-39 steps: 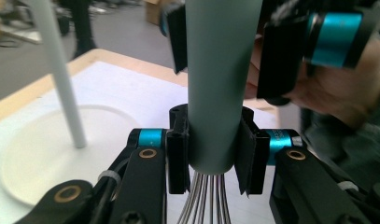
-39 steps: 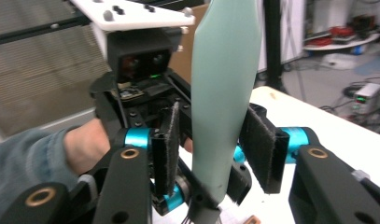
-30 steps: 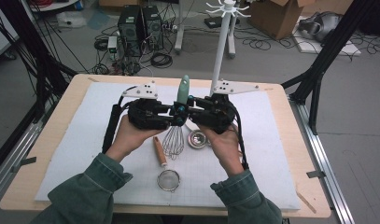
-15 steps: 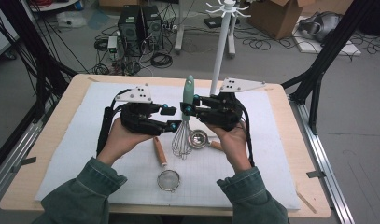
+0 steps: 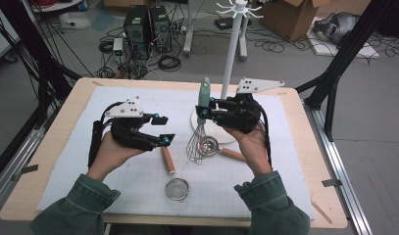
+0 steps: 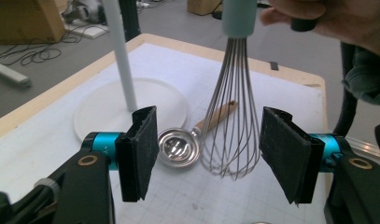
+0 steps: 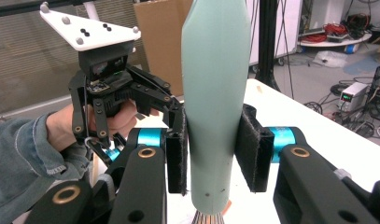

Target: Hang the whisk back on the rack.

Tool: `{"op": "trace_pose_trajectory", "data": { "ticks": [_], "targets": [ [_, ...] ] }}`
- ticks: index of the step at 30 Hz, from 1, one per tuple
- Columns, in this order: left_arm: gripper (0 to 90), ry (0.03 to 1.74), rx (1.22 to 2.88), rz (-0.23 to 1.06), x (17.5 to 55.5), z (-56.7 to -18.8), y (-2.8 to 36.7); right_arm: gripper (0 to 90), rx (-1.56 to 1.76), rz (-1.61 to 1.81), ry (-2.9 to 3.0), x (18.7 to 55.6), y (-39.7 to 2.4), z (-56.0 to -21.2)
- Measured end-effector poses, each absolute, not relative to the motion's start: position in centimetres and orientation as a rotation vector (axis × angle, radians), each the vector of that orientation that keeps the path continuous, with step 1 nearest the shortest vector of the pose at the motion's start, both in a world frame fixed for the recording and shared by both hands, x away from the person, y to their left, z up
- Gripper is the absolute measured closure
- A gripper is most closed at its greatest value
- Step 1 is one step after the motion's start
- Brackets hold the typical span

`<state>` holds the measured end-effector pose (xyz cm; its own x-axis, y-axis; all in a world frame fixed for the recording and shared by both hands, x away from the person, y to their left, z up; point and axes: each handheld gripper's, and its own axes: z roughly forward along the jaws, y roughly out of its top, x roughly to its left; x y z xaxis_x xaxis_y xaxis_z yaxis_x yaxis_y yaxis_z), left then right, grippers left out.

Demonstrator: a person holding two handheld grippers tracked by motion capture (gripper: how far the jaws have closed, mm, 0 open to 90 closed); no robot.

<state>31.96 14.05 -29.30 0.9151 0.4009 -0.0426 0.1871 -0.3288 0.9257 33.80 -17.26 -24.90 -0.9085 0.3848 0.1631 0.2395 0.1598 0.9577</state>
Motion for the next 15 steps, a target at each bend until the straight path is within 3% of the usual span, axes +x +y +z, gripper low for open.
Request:
{"op": "trace_pose_trajectory", "data": {
  "ticks": [15],
  "targets": [
    [33.5,0.46,1.934,0.292,31.0,-31.7,17.7,67.6,0.588,1.791,2.35,35.9,-18.6,-22.8]
  ]
}}
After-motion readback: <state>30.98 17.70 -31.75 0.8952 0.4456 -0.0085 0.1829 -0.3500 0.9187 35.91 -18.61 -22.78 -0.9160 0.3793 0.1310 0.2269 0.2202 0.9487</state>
